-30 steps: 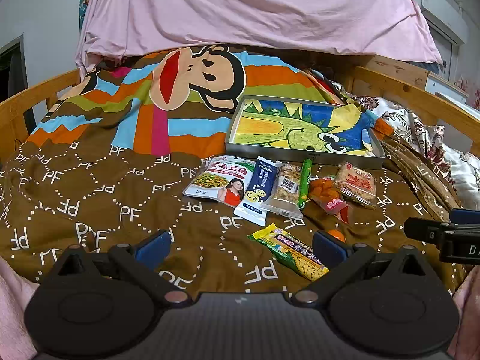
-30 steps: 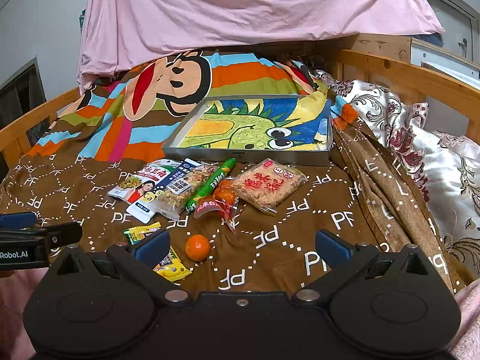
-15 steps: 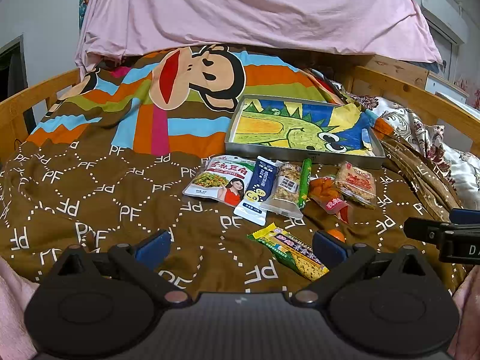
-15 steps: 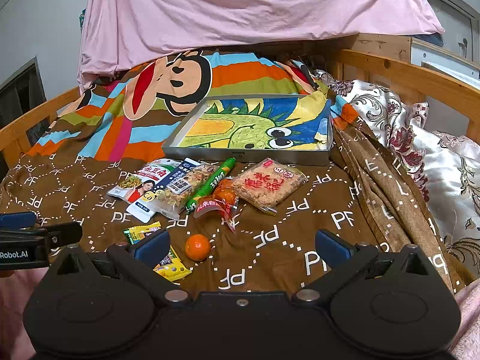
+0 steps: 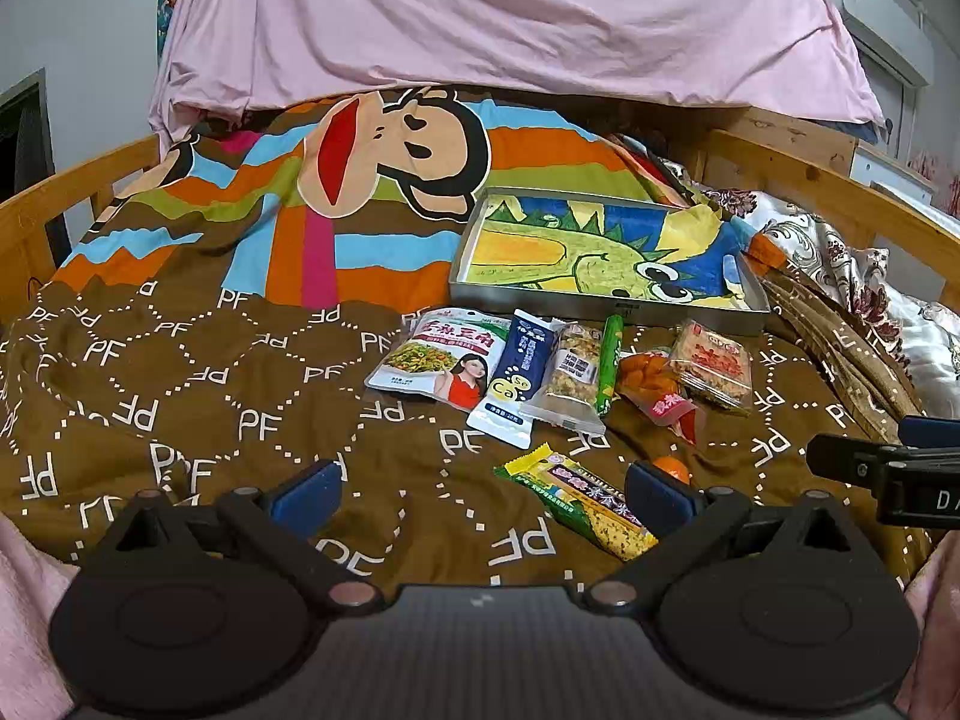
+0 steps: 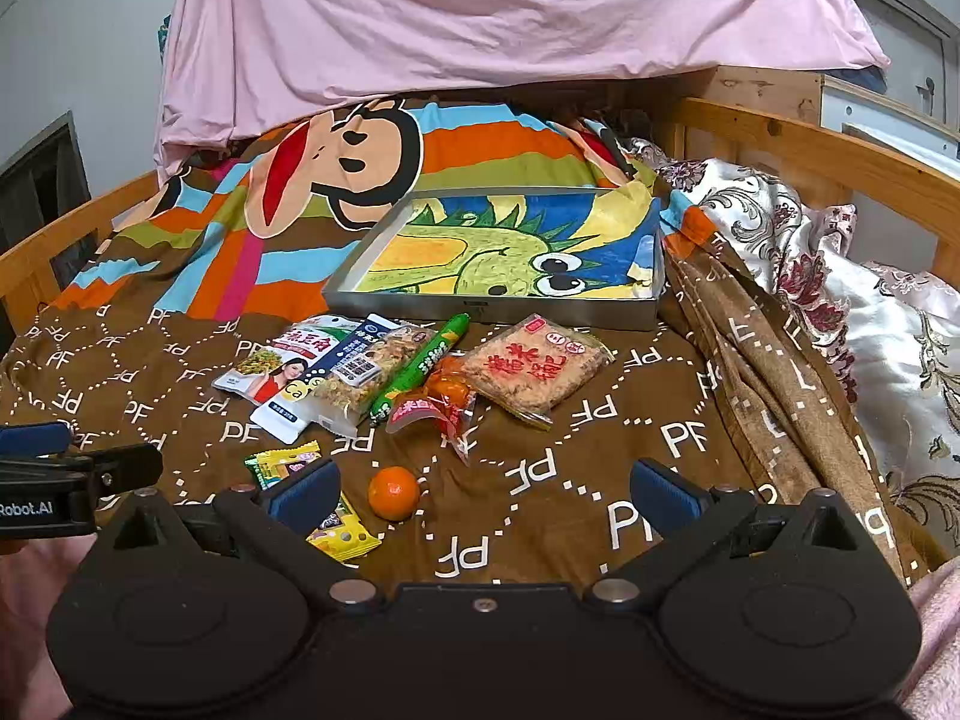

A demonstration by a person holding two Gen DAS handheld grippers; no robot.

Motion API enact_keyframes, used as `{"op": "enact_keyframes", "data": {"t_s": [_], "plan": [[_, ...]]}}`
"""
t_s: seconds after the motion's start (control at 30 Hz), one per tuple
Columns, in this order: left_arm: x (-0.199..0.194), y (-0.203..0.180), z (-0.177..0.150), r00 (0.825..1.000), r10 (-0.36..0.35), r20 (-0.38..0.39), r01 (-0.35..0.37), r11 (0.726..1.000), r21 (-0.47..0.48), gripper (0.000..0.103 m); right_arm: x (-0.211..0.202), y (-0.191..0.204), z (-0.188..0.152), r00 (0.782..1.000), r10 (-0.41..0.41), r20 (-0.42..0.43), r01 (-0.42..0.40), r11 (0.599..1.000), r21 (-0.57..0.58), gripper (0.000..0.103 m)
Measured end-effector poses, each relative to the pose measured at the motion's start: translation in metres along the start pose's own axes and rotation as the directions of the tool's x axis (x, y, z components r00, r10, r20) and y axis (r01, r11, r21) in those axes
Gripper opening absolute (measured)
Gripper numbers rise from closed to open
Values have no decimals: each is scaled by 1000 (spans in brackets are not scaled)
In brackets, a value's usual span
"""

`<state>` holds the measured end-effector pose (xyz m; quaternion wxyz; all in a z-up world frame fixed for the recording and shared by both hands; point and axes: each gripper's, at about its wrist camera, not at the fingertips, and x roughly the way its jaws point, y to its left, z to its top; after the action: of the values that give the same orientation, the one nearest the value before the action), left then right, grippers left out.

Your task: Organize snacks

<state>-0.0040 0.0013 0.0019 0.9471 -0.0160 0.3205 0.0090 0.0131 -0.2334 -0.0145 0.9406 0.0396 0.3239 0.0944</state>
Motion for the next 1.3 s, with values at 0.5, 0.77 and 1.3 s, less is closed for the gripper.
{"op": "enact_keyframes", "data": {"t_s": [0.5,0.77,1.3], "plan": [[8,8,9,996,-31,-79,28,999,-42,103,14,1,3,998,-10,-64,10,1000,-8,102],[28,12,38,985,-91,-144,95,995,25,103,39,3,12,984,94,-150,-100,994,-38,102],[92,-25,38,834,-431,-344,549,587,596,103,102,6,28,882,290,-371,-377,907,-188,102]]}}
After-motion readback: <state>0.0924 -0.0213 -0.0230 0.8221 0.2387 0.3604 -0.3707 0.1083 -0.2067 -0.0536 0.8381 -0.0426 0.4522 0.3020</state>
